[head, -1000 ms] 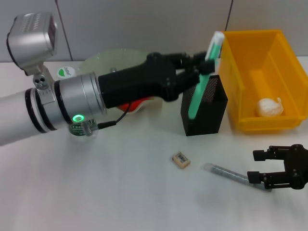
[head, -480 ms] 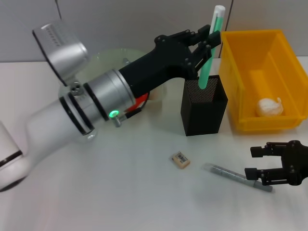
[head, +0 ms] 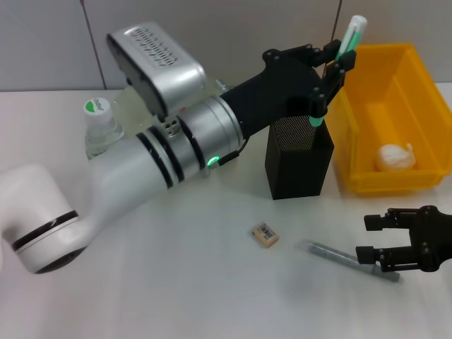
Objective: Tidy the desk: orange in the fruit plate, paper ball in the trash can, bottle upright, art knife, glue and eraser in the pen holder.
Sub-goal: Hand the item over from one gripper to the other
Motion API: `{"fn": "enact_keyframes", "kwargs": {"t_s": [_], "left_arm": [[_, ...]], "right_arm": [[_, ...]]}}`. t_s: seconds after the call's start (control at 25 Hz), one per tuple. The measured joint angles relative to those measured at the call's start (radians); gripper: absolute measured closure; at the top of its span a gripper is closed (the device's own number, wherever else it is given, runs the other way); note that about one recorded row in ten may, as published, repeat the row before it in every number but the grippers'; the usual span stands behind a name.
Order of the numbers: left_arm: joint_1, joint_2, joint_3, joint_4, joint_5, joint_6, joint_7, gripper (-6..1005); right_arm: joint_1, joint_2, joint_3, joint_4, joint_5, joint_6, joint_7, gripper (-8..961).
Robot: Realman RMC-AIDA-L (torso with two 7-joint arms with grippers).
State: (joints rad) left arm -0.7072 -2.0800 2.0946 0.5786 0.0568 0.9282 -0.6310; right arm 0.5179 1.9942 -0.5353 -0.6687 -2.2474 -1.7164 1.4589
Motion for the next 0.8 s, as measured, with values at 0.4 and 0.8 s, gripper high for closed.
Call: {"fn": "enact_keyframes", "kwargs": {"t_s": [0.4,0.8], "left_arm": [[-0.065,0.0,0.038,0.002,-0.089,-0.149,0.066,796],[-0.073,0.0,0.06,-0.008,-0.103,-0.17,0.1,794]], "right_arm": [[0.008,0.003,-0.002,0.0,0.0,-0.002,0.0,168],[0.023,0.008,-0.026,0.0,0.0,0.001,0.004,167]]}}
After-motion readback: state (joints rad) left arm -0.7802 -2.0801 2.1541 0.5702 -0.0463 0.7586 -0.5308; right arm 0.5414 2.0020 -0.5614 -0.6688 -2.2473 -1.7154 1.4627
